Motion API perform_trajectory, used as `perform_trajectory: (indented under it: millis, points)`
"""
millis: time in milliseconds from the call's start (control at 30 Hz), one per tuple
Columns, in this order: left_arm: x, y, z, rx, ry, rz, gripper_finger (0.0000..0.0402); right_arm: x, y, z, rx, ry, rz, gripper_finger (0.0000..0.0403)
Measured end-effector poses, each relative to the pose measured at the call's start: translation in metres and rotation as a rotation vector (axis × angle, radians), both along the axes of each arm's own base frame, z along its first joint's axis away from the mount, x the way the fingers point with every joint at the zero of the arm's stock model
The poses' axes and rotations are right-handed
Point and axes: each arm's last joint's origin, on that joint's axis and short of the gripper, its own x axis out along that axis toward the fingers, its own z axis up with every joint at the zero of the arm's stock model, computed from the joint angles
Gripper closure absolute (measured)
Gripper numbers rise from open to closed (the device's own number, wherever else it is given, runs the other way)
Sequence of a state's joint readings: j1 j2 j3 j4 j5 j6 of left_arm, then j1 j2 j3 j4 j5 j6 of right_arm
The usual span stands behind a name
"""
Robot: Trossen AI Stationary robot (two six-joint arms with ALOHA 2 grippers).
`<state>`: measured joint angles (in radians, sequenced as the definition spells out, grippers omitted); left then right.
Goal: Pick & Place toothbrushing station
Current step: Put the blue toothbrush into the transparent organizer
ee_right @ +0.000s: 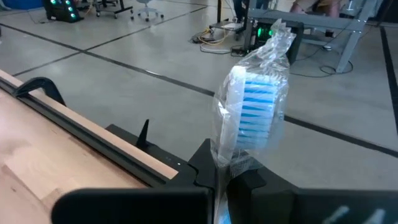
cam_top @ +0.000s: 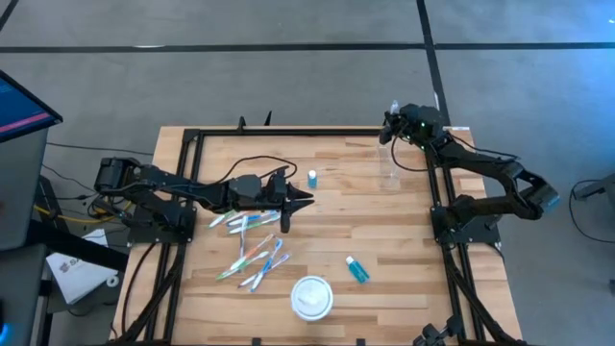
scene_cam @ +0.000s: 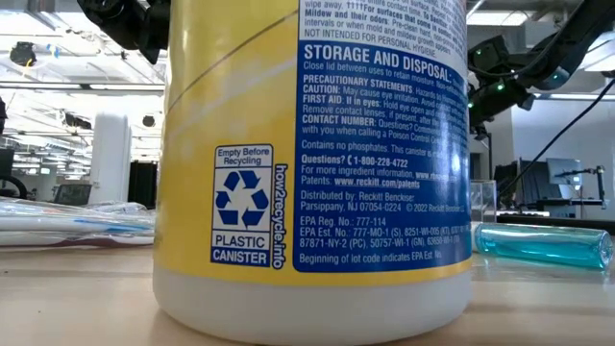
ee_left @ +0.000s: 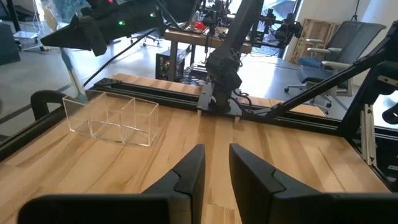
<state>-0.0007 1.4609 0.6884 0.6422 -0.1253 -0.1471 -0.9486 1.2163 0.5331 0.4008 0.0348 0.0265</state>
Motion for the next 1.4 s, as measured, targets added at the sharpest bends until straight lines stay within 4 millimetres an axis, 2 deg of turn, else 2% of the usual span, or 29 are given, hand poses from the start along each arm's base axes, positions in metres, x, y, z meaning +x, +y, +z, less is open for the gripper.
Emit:
perform_trajectory:
  millis: [167,400,800,1300,1400]
  points:
    - [0.0,0.0,0.0,0.0,0.0,0.0,0.0335,-0.002,0.001,-0.003,-0.006,-0.01,-0.005,0.0399]
    - [0.0,-0.002,0.0,0.0,0.0,-0.005,0.0335,-0.019,0.009,-0.026,-0.023,-0.126,-0.04,0.0399]
    - [0.0,-0.002,0.0,0.0,-0.002,-0.005,0.0335,-0.024,0.017,-0.041,-0.002,-0.105,-0.035,0.0398]
    - [0.0,-0.002,0.0,0.0,-0.002,-0.005,0.0335,-0.025,0.018,-0.044,0.011,-0.096,-0.035,0.0397]
    - [0.0,-0.002,0.0,0.0,-0.002,-0.005,0.0335,-0.025,0.018,-0.044,0.012,-0.096,-0.034,0.0387]
